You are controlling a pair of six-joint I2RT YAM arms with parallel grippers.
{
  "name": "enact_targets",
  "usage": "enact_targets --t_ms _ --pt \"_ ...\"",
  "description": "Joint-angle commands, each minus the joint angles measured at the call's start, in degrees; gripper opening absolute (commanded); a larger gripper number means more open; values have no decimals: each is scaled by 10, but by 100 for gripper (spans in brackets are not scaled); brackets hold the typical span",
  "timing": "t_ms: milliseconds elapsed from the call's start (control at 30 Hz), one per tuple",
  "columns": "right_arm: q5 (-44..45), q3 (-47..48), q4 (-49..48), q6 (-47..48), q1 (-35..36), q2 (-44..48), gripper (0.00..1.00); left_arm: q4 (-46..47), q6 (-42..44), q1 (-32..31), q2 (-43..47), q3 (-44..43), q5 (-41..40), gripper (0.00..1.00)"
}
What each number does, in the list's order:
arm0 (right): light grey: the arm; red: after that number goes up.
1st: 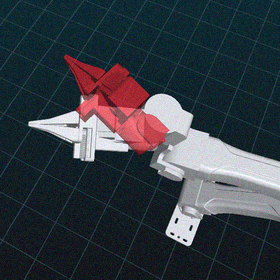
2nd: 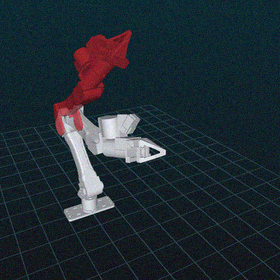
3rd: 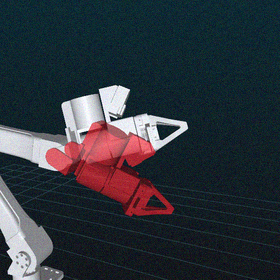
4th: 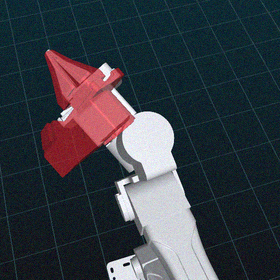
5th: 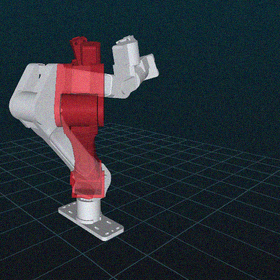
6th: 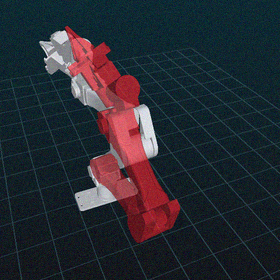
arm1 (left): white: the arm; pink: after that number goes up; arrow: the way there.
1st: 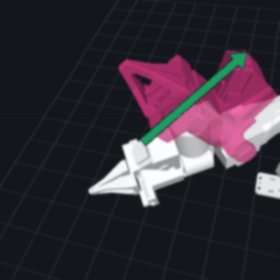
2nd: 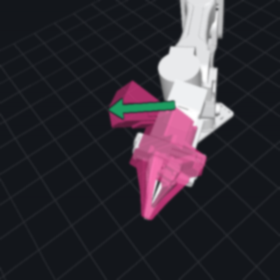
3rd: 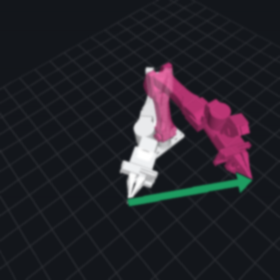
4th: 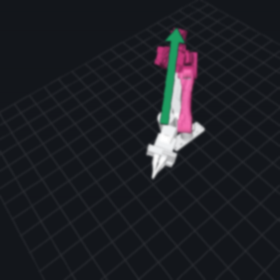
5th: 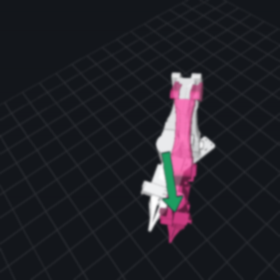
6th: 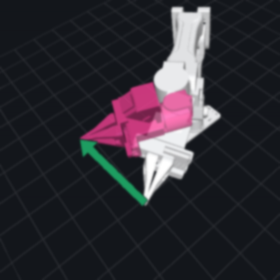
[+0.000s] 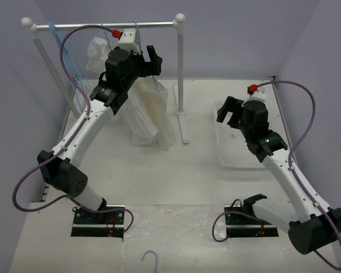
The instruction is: Remove the skirt from the hanger
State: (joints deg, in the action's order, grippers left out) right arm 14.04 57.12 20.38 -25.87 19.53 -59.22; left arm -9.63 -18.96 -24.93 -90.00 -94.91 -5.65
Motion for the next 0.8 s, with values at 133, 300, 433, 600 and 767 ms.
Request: enact_targets --t_ms 133,300,433,600,767 --pt "7 34 -23 -5 0 -14 99 56 -10 -2 -45 -57 -48 70" --pt "5 54 -42 1 0 -18 99 41 -10 -2 -47 -79 -54 20" --pt "-9 78 -49 8 0 -28 99 41 -5 -2 -26 -78 -25 0" --pt "-25 92 -55 13 -1 -41 99 36 12 -2 3 -91 17 0" --pt "-46 103 -52 17 0 -53 99 31 15 -2 25 -100 28 0"
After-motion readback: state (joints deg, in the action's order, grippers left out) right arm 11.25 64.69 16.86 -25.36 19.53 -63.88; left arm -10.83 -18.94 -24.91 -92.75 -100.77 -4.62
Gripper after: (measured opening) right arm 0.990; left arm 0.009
